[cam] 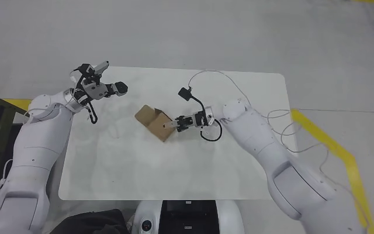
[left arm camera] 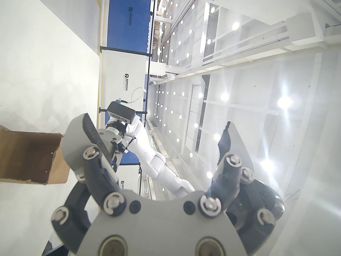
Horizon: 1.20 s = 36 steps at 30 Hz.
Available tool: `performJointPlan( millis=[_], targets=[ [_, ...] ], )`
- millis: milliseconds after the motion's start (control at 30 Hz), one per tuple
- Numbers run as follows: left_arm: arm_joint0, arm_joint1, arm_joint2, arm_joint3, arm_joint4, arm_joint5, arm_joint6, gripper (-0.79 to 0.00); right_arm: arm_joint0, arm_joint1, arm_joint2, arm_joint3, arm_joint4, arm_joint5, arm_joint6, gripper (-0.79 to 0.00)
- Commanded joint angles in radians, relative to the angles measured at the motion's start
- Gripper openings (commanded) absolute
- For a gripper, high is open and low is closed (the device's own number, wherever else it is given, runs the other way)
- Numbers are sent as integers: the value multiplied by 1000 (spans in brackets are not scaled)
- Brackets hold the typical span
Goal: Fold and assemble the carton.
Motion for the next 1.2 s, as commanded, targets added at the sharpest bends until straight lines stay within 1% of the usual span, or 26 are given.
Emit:
performJointPlan(
  millis=[0, 300, 433, 567, 667, 767, 867, 1033, 1167],
  targets=[
    [-1, -2, 0, -3, 5, 3, -1, 0, -14, -2, -9, -24, 19, 14, 14, 0],
    [-3, -7, -12, 2, 16, 6, -8, 0, -84, 20, -49, -178, 80, 97, 97, 0],
    [0, -9, -19, 7, 20, 8, -12, 0, -90, 38, -46, -258, 117, 131, 131, 0],
    [1, -10, -27, 12, 21, 14, -16, 0, -67, 61, -27, -299, 93, 111, 111, 0],
    [3, -12, -32, 13, 19, 12, -18, 0, -43, 67, -6, -273, 82, 80, 79, 0],
    [5, -13, -38, 15, 15, 11, -21, 0, -15, 53, -5, -242, 74, 90, 27, 0],
    [7, -15, -45, 22, 12, 12, -22, 0, 4, 30, -21, -217, 80, 110, -13, 0],
    [10, -16, -64, 32, -1, 8, -25, 0, 31, -17, -52, -147, 98, 120, -65, 0],
    [16, -16, -77, 32, -6, 6, -27, 0, 53, -57, -73, -87, 115, 102, -94, 0]
  ],
)
